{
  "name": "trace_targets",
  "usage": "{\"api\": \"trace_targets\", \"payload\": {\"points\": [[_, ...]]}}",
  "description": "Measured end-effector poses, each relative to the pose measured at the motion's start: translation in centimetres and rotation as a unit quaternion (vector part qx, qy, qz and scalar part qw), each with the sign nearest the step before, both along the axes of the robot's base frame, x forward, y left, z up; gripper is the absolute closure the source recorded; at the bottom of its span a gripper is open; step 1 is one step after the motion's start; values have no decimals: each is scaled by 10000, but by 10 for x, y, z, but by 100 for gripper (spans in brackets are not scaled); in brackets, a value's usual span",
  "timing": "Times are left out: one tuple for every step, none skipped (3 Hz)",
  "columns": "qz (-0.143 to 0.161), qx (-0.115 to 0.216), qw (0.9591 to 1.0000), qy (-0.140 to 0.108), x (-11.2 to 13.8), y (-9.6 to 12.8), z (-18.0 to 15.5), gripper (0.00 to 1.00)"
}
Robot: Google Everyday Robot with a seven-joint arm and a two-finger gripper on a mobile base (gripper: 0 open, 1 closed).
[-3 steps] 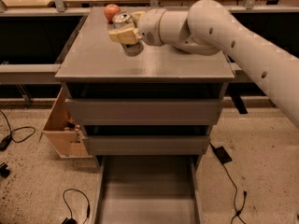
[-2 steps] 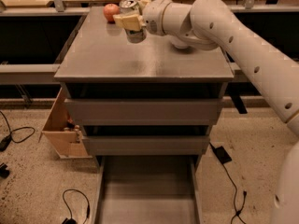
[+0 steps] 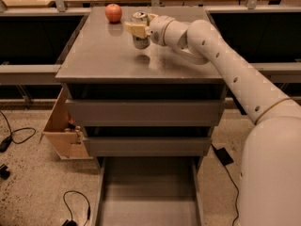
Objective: Pick 7up can from bottom drawer and place on counter
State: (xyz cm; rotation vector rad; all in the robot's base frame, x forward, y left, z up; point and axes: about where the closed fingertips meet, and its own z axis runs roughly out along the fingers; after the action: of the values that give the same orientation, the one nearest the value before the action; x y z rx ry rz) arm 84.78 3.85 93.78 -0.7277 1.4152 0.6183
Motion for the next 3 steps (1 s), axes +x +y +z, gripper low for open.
{"api": "trace_targets", "payload": {"points": [[0, 0, 10000, 0, 0, 0, 0, 100], [260, -40, 9996, 113, -10, 35, -12, 100], [544, 68, 9982, 250, -16, 79, -26, 100]]}}
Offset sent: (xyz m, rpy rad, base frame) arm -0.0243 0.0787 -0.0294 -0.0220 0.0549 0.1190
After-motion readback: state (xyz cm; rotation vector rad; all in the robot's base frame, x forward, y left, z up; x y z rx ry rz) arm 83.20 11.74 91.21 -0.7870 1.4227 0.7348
